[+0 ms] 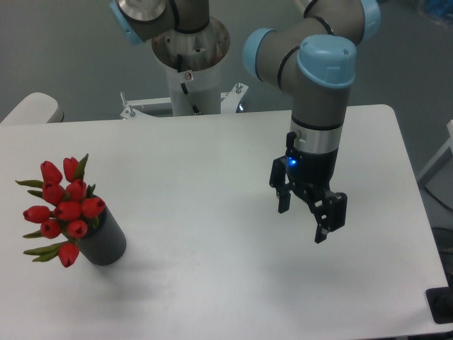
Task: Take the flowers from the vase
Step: 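Open the gripper and begin moving toward the red tulips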
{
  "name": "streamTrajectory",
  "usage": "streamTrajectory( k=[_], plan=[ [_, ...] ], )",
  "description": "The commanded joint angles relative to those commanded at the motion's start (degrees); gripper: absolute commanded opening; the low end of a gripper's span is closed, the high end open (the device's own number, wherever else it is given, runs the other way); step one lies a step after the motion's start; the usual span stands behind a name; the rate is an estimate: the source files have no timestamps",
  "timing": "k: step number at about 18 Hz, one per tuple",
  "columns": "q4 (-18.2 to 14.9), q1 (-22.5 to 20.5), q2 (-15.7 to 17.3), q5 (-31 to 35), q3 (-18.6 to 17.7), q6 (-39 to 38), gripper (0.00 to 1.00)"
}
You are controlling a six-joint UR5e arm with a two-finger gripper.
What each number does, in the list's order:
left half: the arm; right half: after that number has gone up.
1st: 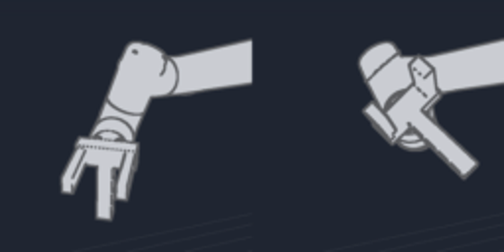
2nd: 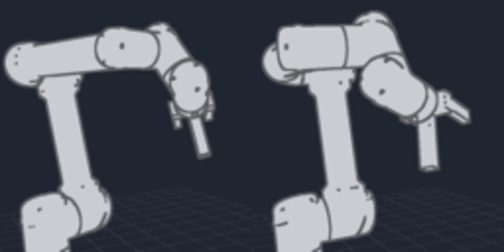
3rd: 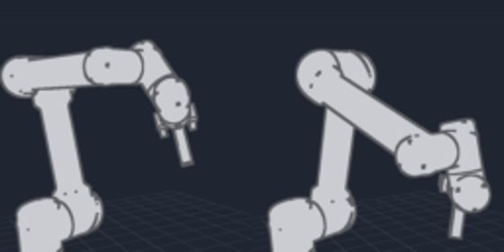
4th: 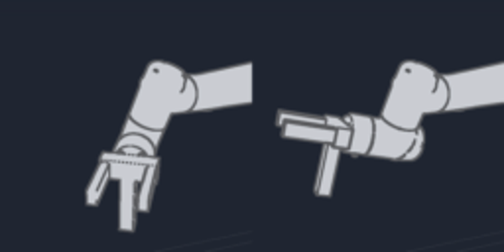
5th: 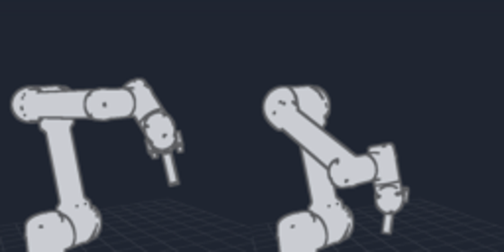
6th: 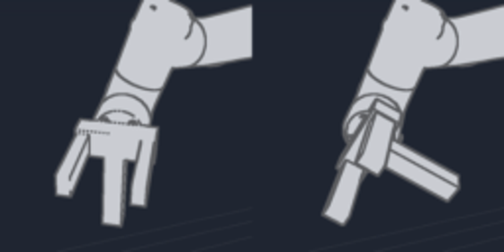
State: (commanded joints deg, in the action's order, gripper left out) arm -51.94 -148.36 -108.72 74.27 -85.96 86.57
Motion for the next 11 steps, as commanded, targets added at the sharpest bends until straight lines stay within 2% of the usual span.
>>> streamTrajectory(
  k=[8, 11],
  plan=[
    [-0.4, 0.6, 0.7, -0.4, -0.8, -2.5, 1.00],
    [-0.3, 0.7, 1.8, -1.9, -2.5, -4.1, 1.00]
  ],
)
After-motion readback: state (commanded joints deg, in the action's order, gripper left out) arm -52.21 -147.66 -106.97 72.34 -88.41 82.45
